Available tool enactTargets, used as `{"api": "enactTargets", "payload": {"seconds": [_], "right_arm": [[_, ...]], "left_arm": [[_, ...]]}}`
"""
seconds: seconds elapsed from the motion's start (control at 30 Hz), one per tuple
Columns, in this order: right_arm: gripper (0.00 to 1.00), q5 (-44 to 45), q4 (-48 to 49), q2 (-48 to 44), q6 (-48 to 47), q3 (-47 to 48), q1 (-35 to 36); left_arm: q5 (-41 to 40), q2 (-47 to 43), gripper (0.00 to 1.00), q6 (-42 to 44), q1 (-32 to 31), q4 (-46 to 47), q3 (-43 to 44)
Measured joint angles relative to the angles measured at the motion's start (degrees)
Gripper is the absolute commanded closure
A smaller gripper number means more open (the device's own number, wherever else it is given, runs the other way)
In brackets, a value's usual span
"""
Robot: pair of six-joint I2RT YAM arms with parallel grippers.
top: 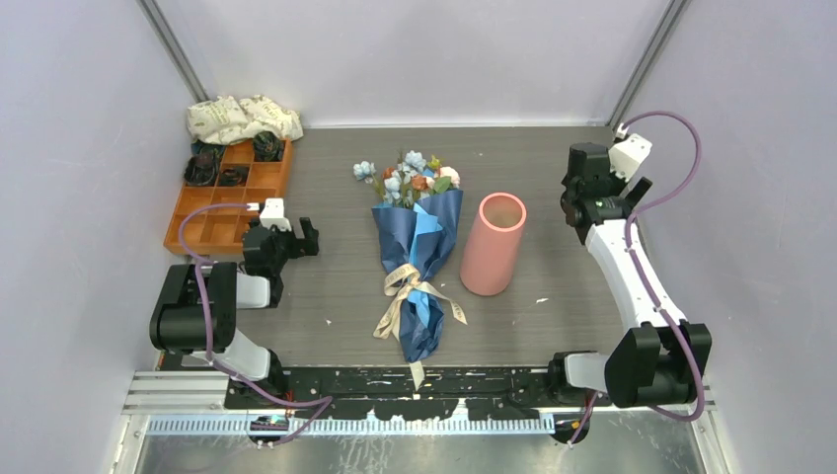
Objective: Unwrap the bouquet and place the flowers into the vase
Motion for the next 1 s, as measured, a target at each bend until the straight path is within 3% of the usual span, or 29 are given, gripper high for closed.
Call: {"api": "enactTargets", "payload": {"seconds": [0.23, 0.33, 0.47, 0.57, 0.67, 0.8, 1.0], "right_arm": [[0.01, 5.51, -9.6, 1.97, 2.78, 13.07, 0.5], [0.01, 3.04, -9.86, 0.11, 2.54, 16.0, 0.5], [0.01, -1.57, -7.06, -8.13, 3.23, 11.56, 0.57], [0.01, -5.35, -3.39, -15.41, 2.97, 7.02, 0.61], [0.01, -9.97, -2.27, -17.84, 1.81, 8.7, 0.61], [0.0, -17.86, -2.75, -13.92, 1.68, 19.78, 0.61], [0.0, -33.31, -10.08, -3.37, 7.15, 41.35, 0.76]], "left_arm": [[-3.19, -2.86, 0.0, -1.36, -0.11, -0.26, -1.7], [-6.8, -10.16, 0.0, -1.75, 0.07, -6.49, -1.29], [-9.11, -22.29, 0.0, -5.7, 0.24, -15.96, 4.02], [-8.24, -29.22, 0.0, -10.88, 0.24, -25.49, 13.73], [-3.67, -29.83, 0.0, -15.15, 0.22, -37.22, 29.88], [0.68, -28.04, 0.0, -22.93, -0.57, -45.99, 49.11], [6.4, -30.14, 0.0, -29.59, -1.4, -43.98, 60.17]]}}
